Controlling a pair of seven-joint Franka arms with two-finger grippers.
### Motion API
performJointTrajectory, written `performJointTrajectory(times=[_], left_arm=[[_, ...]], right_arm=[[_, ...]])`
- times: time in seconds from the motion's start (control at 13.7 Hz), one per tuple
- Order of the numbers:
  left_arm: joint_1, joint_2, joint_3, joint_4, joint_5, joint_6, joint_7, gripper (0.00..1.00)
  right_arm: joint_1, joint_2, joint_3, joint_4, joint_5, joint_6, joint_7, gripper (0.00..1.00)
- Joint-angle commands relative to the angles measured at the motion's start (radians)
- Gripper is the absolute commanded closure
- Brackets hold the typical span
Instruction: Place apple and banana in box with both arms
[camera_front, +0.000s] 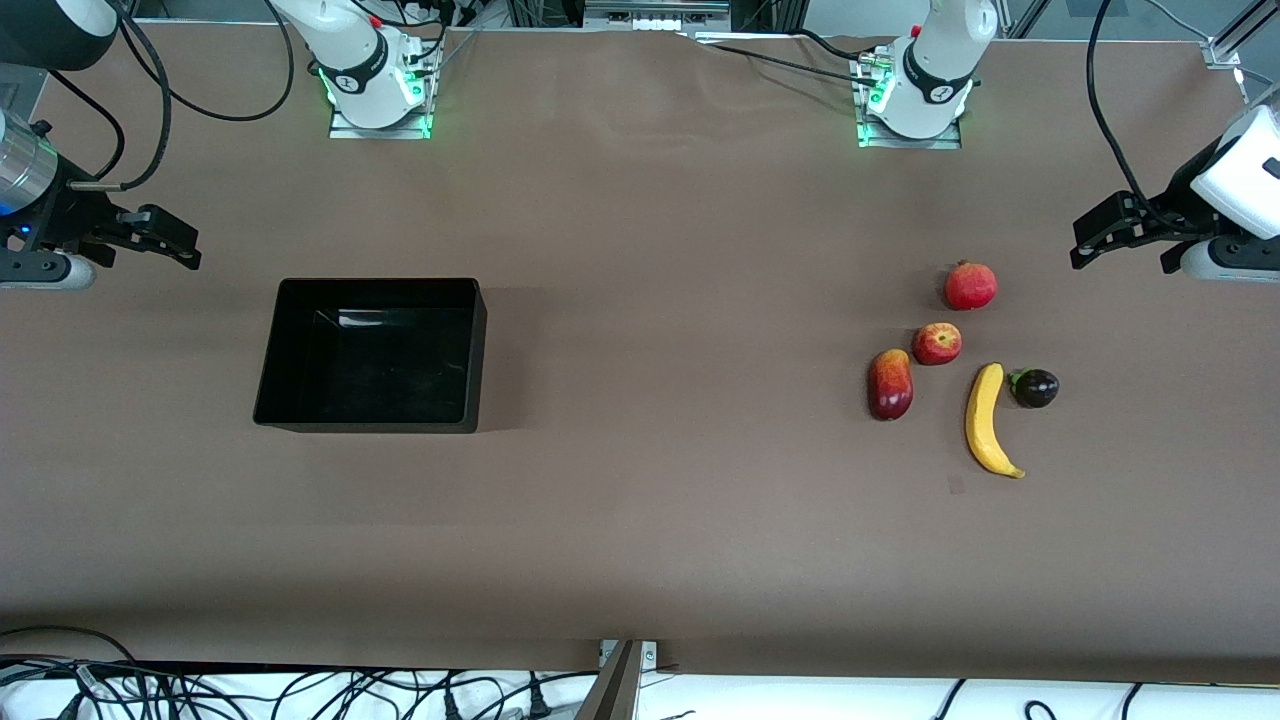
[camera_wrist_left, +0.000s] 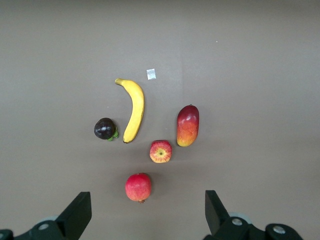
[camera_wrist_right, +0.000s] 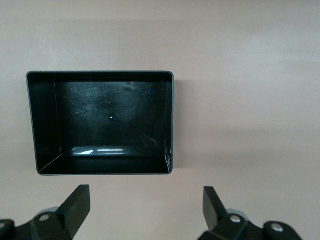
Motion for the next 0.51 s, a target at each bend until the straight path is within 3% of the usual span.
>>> performJointTrajectory(times=[0.0, 0.44], left_arm=[[0.004, -0.015, -0.002, -0.009, -0.010, -0.008, -0.002, 0.00], [0.004, -0.015, -0.002, -0.007, -0.010, -0.009, -0.002, 0.00]], right_arm=[[0.000, 0.022, 0.000, 0.020, 0.003, 0.025, -0.001, 0.00], [-0.015, 0.077, -0.010, 0.017, -0.013, -0.017, -0.013, 0.00]])
